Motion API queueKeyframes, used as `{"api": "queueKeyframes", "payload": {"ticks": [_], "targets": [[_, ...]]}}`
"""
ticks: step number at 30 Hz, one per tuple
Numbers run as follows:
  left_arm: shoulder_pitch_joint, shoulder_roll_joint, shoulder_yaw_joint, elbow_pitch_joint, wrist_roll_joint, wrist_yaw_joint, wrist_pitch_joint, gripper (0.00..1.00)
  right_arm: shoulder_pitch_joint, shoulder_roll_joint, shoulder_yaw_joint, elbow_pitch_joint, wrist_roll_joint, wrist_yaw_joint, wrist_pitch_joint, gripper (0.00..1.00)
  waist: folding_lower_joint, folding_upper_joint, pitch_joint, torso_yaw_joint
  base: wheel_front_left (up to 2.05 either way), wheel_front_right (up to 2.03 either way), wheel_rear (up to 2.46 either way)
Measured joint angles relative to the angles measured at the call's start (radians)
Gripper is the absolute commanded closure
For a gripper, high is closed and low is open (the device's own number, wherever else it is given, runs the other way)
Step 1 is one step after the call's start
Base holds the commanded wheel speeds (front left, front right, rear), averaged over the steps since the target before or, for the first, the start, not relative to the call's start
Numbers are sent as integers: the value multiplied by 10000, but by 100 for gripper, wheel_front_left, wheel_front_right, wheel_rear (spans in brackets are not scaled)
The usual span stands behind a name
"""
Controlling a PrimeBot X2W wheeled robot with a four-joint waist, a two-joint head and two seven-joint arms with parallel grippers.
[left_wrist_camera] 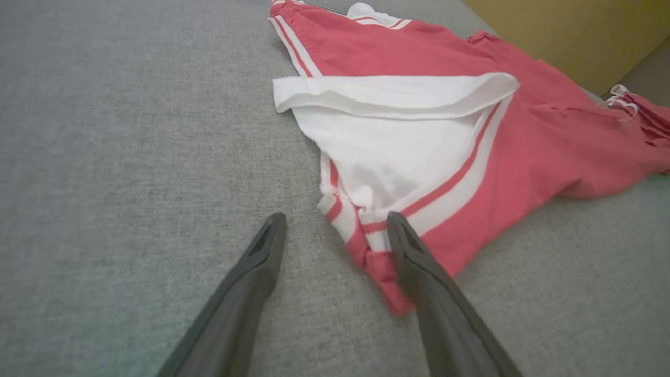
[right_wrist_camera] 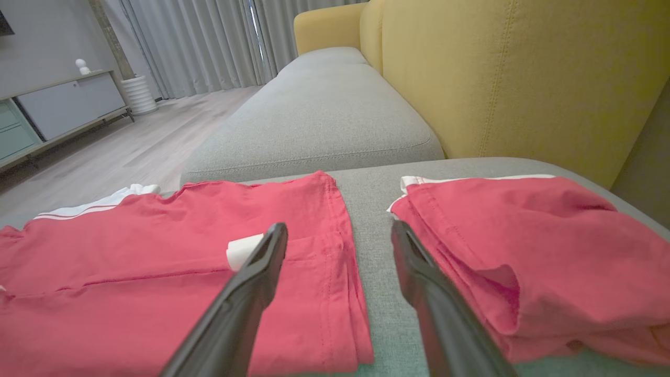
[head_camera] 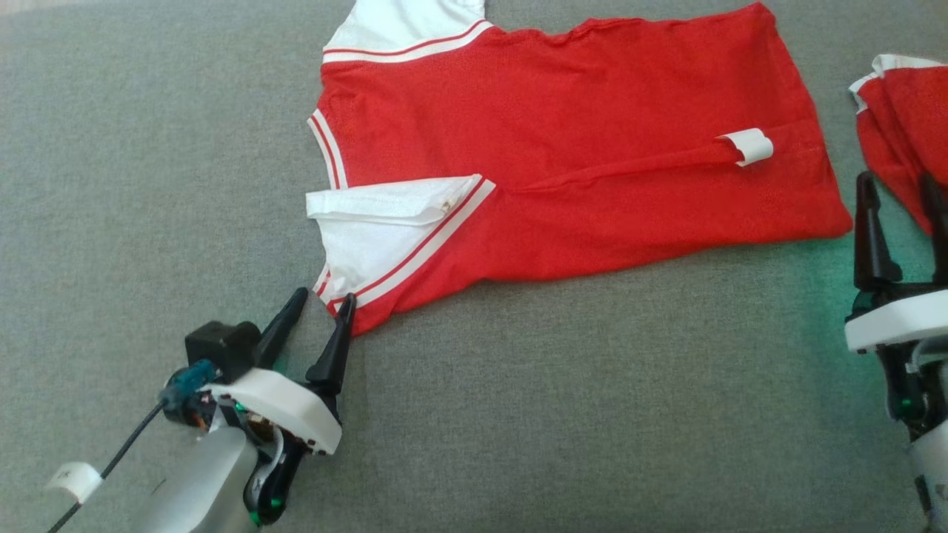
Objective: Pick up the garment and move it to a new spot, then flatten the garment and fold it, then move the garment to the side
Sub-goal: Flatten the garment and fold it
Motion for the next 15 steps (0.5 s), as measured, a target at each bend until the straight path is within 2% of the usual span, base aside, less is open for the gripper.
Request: {"api": "queueKeyframes", "payload": {"ticks": [5, 6, 7, 15], "targets": [[12, -63, 2, -61, -222, -6, 244, 0, -3, 25, 362, 506, 123, 0, 525, 0, 0, 0, -102, 40, 0, 0, 0], [16, -56, -8, -113, -268, -17, 255, 75, -14, 54, 395, 688, 196, 0, 744, 0, 0, 0, -109, 58, 0, 0, 0], [23, -48, -29, -171, -274, -36, 265, 100, -46, 84, 397, 901, 272, 0, 993, 0, 0, 0, -113, 82, 0, 0, 0], [34, 316, -240, -581, -63, -92, 328, 100, -926, 142, 257, 2311, 449, 0, 2213, 0, 2, 0, -25, 337, 0, 0, 0]]}}
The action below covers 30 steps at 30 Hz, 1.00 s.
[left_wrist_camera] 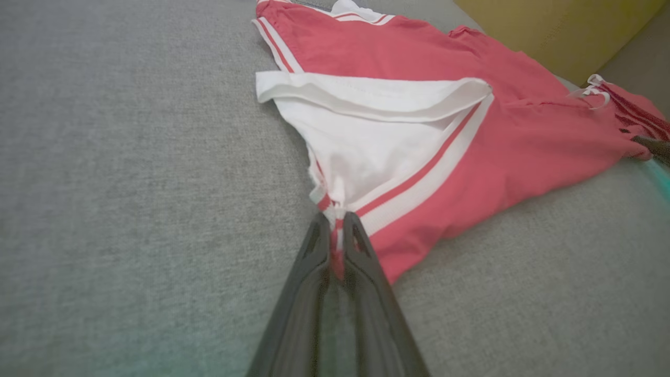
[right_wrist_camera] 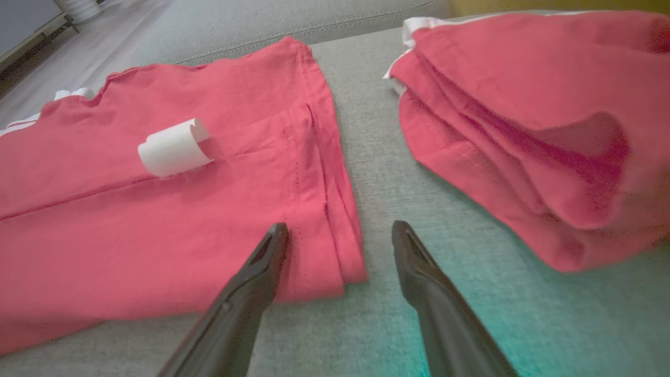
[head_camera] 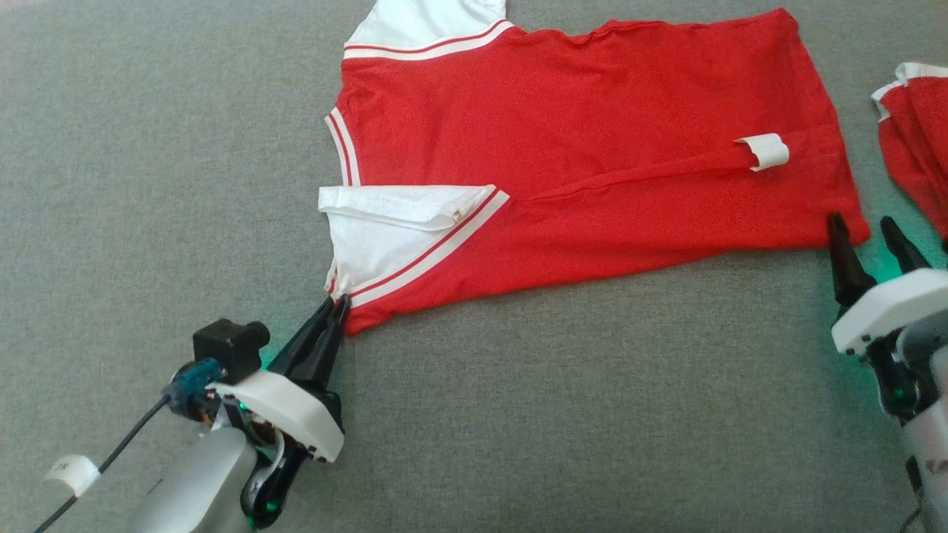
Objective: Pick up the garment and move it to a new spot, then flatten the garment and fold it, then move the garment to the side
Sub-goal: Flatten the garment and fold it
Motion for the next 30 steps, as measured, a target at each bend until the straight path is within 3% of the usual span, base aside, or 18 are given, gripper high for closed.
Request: {"api": "queueKeyframes", "payload": {"ticks": [3, 5, 15, 30], "targets": [[-33, 115, -65, -79, 104, 0, 2, 100, -231, 2, 67, 194, 4, 0, 198, 2, 1, 0, 38, 40, 0, 0, 0], [-41, 161, -67, -125, 130, 0, 17, 100, -376, 13, 171, 382, 134, 0, 506, 98, 0, 0, 62, 67, 0, 0, 0], [87, 454, -109, -320, 146, 105, 40, 100, -126, -209, 796, 180, 980, 0, 734, 100, 0, 0, -312, 73, 0, 0, 0], [2941, 1342, -336, -2479, 10, 1074, 341, 100, 3547, -1085, 851, -1816, 2042, 2, 941, 100, -3, 0, -1742, 29, 0, 0, 0]]}}
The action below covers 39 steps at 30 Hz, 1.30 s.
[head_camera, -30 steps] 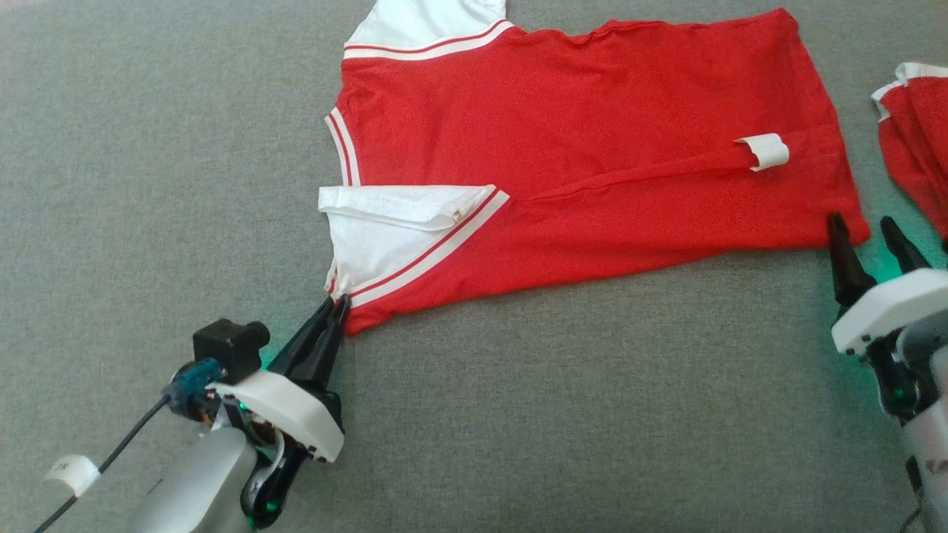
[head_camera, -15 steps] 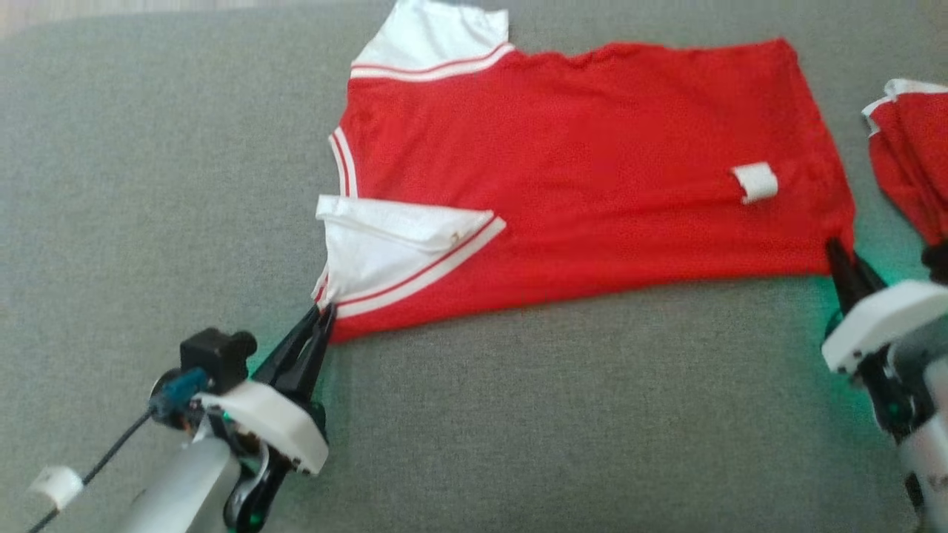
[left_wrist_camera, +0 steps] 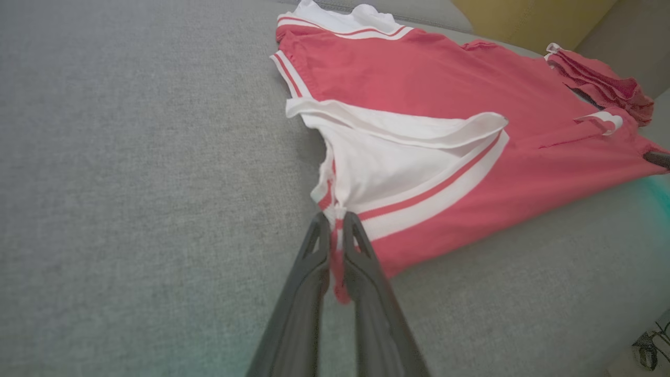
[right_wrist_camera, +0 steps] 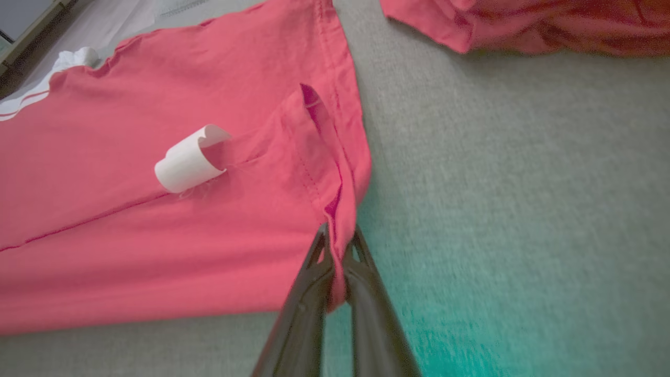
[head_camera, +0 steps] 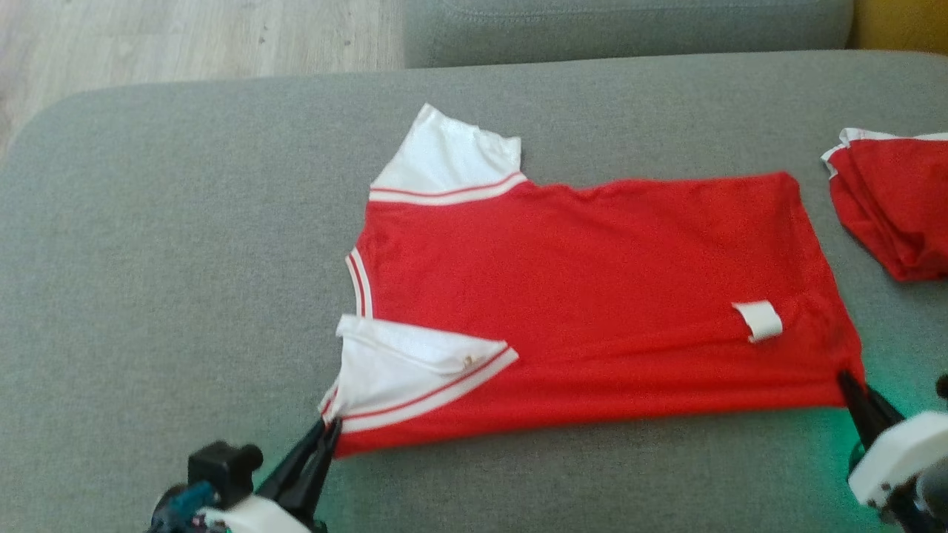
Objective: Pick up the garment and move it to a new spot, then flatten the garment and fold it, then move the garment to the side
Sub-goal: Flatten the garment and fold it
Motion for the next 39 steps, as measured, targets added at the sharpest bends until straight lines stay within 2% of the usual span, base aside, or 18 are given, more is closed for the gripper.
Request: {"api": "queueKeyframes", "payload": {"ticks": [9, 10, 11, 12, 13, 14, 19, 23, 28, 32, 36, 39], "targets": [[533, 59, -113, -230, -82, 130, 0, 100, 642, 253, -635, -610, -244, 0, 360, 100, 1, 0, -171, -42, 0, 0, 0], [530, 58, -130, -194, -125, 128, 2, 100, 650, 288, -704, -639, -320, 0, 385, 81, 2, 0, -179, -36, 0, 0, 0], [528, 52, -148, -159, -136, 121, 4, 100, 674, 318, -777, -686, -407, 0, 387, 47, 1, 0, -184, -30, 0, 0, 0], [511, 46, -180, -105, -136, 98, 12, 76, 724, 353, -849, -744, -495, 0, 387, 0, 1, 0, -189, -20, 0, 0, 0], [495, 35, -199, -44, -136, 73, 15, 51, 796, 401, -943, -796, -583, 0, 387, 0, 2, 0, -195, -12, 0, 0, 0], [482, 29, -219, 27, -132, 71, 67, 0, 869, 468, -1058, -849, -690, 0, 383, 0, 2, 0, -205, -8, 0, 0, 0], [403, 71, -224, 188, -127, 86, 228, 0, 1146, 587, -1603, -1586, -1139, -2, 259, 0, 2, 0, -305, -57, 0, 0, 0], [126, 431, -58, -410, -107, 244, 384, 0, 1212, 823, -1923, -2658, -1473, -2, -98, 0, 1, 0, -289, -134, 0, 0, 0], [-1654, 1068, 297, -1285, 174, 267, 1352, 0, 1184, 1189, -2040, -3707, -1902, -2, -301, 0, 2, 0, 89, -183, 0, 0, 0], [-4074, 1047, 516, -1106, -19, -299, 2541, 0, 925, 1350, -2023, -4128, -2182, -2, -303, 0, 4, 0, 680, -261, 0, 0, 0], [-6382, 836, 497, -10, -397, -924, 3791, 0, 315, 1394, -1774, -4397, -2345, -2, -291, 0, 5, -1, 1408, -441, 0, 0, 0], [-7707, 658, 322, 796, -746, -1166, 4571, 0, -143, 1396, -1615, -4491, -2418, -2, -295, 0, 6, -1, 1931, -718, 0, 0, 0]]}}
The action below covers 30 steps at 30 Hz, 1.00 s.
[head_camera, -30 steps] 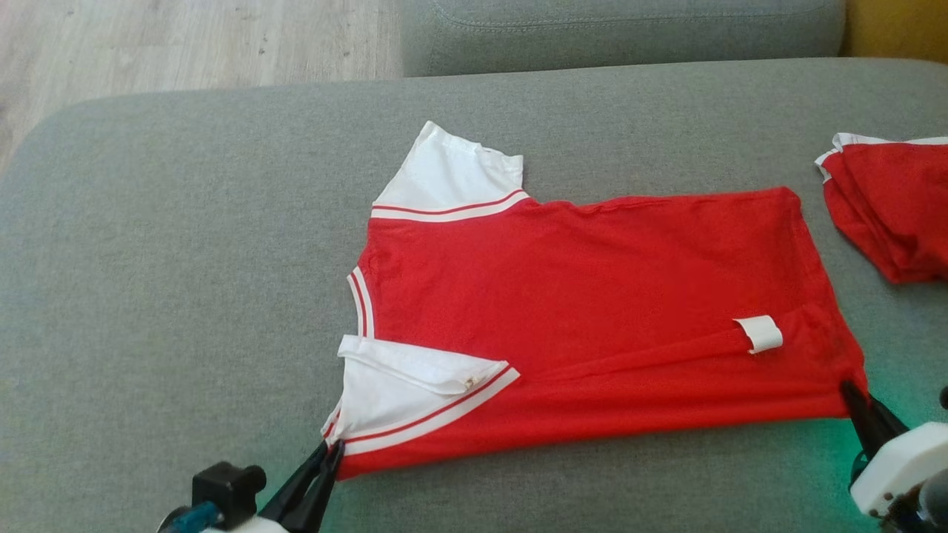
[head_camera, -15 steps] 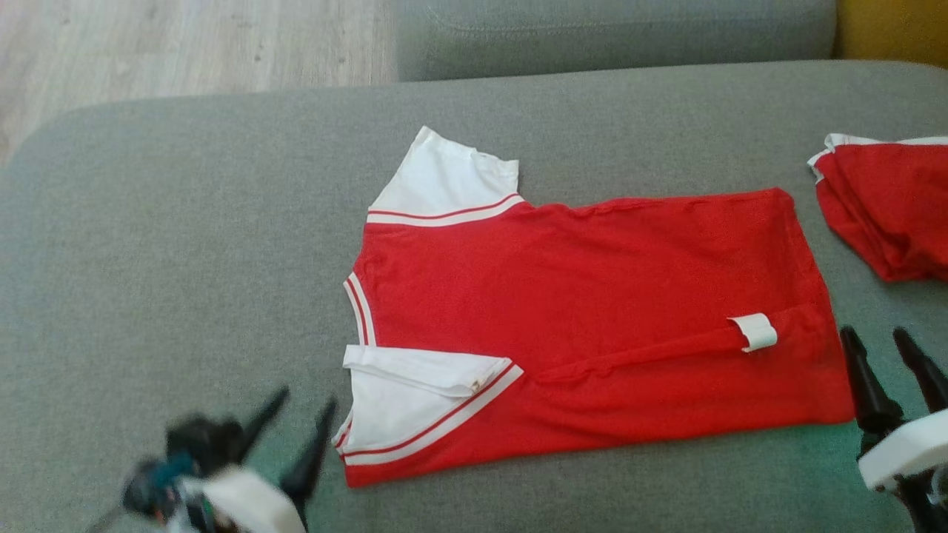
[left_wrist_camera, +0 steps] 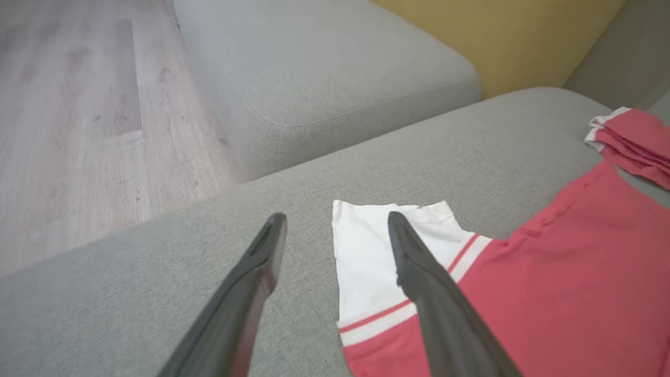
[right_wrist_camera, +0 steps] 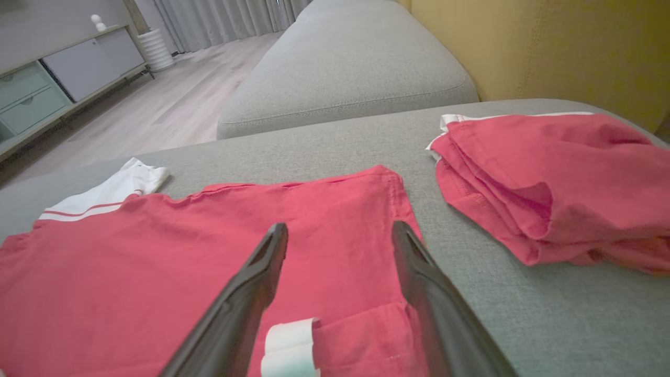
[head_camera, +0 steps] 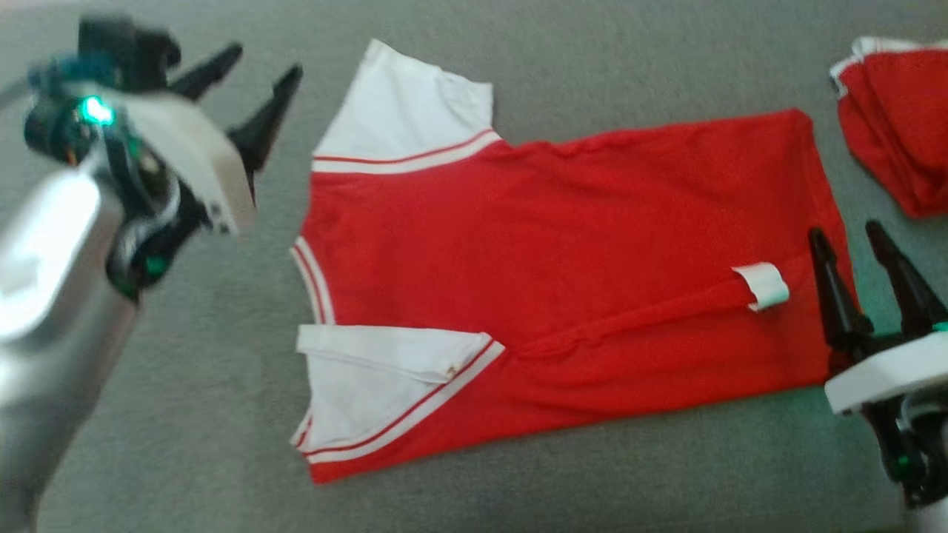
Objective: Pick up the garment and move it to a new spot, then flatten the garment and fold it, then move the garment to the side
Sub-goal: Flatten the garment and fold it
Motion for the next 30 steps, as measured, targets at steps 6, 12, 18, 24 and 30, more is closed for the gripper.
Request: {"api": "queueKeyframes", "payload": {"ticks": [6, 12, 18, 24, 30], "targets": [[-1506, -219, -265, 1369, -610, -94, 911, 0, -315, -13, 198, -100, 0, 0, -90, 0, 0, 0, 785, -601, 0, 0, 0], [-2560, -211, -872, 2399, -1024, -98, 1315, 0, -575, -52, 316, -201, -4, 0, -211, 0, -1, 0, 1587, -1278, 0, 0, 0], [-3122, -42, -1593, 3043, -1195, -169, 1557, 0, -755, -42, 522, -245, -6, 0, -303, 0, -2, 0, 2158, -1730, 0, 0, 0], [-3581, 217, -2123, 3532, -1114, -169, 1488, 0, -1066, -23, 732, -217, 15, 0, -456, 0, -3, 0, 2398, -2008, 0, 0, 0], [-3814, 391, -2470, 3634, -1515, -169, 1488, 0, -1127, -17, 752, -4, 27, 0, -616, 0, -4, 0, 2488, -2192, 0, 0, 0]]}}
